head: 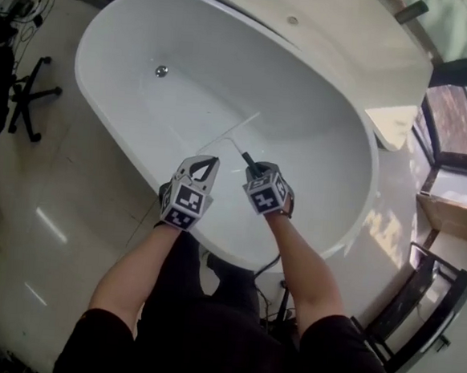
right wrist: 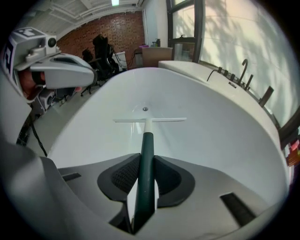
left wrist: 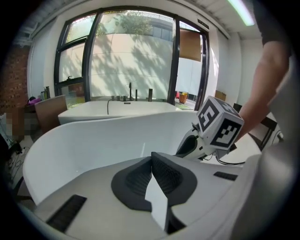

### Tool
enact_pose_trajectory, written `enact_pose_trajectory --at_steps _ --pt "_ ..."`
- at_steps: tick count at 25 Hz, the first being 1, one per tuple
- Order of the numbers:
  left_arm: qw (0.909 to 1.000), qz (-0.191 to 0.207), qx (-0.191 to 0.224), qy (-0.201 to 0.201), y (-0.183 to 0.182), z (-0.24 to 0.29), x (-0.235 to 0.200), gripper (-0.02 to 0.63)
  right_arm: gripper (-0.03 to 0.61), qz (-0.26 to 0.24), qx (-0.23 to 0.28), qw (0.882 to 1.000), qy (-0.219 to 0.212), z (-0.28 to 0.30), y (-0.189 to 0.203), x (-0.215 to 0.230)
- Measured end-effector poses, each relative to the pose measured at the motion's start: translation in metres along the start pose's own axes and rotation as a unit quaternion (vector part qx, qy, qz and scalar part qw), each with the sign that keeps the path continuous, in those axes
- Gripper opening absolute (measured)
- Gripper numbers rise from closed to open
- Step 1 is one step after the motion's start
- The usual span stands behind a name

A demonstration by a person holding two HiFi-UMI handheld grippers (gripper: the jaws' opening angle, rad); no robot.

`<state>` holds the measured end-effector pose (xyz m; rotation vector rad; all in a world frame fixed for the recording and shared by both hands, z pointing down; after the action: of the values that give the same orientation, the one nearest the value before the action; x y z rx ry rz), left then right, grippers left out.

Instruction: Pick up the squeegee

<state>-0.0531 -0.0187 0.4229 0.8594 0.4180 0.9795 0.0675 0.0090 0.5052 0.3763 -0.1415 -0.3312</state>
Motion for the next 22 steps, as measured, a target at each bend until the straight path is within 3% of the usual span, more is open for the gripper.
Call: enact_pose_trajectory --at_steps 5,12,18,22 --pt "0.9990 0.031 0.021 0.023 -0.071 -0.089 0.050 0.000 0.097 0.039 0.082 0.996 0.011 -0.137 -0.014 -0.019" --pt "0.9930 0.102 0.050 0.034 -0.140 -0.197 0.119 0.000 0.097 0.074 0.182 0.980 0.003 -0.285 0.011 -0.053" --pt "0.9848 0.148 0.077 0.047 -0.164 -0.243 0.138 0.000 0.097 0.101 0.239 0.966 0.004 -0.346 0.031 -0.081" --pt "0.9781 0.169 0.091 0.081 -0.162 -0.252 0.142 0.000 0.097 0.138 0.265 0.954 0.025 -0.361 0.042 -0.091"
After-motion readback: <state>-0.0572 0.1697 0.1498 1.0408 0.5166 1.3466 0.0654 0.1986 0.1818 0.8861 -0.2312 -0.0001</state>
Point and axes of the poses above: the fingertips, and each gripper's own axes: z forward along the fingers, x to its right, y out of its underside, the point moved 3 cm from there along -z, backward along the fingers, and after that the axes turned 10 degrees about z, right-handed, at the moved point
